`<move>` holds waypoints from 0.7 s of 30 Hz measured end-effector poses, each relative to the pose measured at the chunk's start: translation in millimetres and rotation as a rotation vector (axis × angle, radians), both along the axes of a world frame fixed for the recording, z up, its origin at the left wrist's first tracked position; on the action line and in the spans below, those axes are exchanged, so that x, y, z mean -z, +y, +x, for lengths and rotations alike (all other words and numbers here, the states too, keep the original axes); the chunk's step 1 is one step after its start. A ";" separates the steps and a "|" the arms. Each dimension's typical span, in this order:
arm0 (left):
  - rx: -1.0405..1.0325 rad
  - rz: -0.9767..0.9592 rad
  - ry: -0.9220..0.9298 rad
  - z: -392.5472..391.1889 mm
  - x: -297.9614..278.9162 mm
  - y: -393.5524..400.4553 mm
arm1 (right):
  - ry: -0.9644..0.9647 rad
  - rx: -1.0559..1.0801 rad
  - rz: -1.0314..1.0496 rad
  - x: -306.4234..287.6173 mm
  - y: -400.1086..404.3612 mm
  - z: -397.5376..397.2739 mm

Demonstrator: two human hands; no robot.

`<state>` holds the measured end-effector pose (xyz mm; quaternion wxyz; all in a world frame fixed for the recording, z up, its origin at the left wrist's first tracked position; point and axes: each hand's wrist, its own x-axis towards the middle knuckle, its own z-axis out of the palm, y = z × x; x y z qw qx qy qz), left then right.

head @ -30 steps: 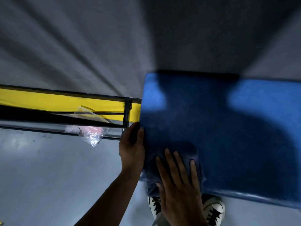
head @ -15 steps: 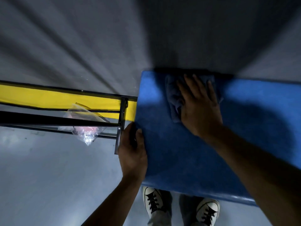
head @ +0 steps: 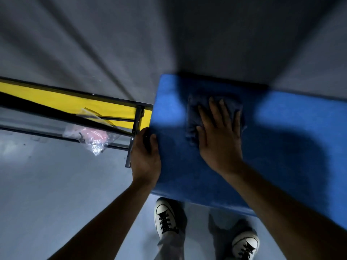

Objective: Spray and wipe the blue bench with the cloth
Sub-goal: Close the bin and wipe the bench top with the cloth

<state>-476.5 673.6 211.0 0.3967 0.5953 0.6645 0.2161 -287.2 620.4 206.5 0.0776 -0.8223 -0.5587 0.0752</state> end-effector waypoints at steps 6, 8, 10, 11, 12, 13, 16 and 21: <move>0.038 0.000 0.042 6.9 2.4 5.5 | 0.071 -0.031 -0.034 -11.5 -102.4 -40.3; 0.004 -0.059 0.057 8.7 -0.3 8.7 | 0.095 -0.032 -0.023 -12.6 -131.4 -51.0; 0.021 0.010 0.137 11.5 -4.9 8.9 | 0.098 -0.027 -0.007 -13.3 -150.7 -56.7; 0.088 0.118 0.183 15.4 -7.3 7.2 | 0.099 -0.014 0.005 -13.6 -156.2 -58.8; 0.186 0.225 0.214 21.1 -8.9 3.5 | 0.105 0.009 0.021 -14.3 -158.9 -61.5; 0.304 0.307 0.236 30.1 -8.4 -1.3 | 0.114 0.047 0.050 -15.3 -159.9 -64.5; 0.569 0.438 0.361 58.4 0.2 -17.9 | 0.119 0.192 0.113 -17.0 -153.1 -79.0; 0.620 0.544 0.387 57.3 17.3 -23.6 | 0.073 0.203 -0.011 -3.2 -132.8 -81.0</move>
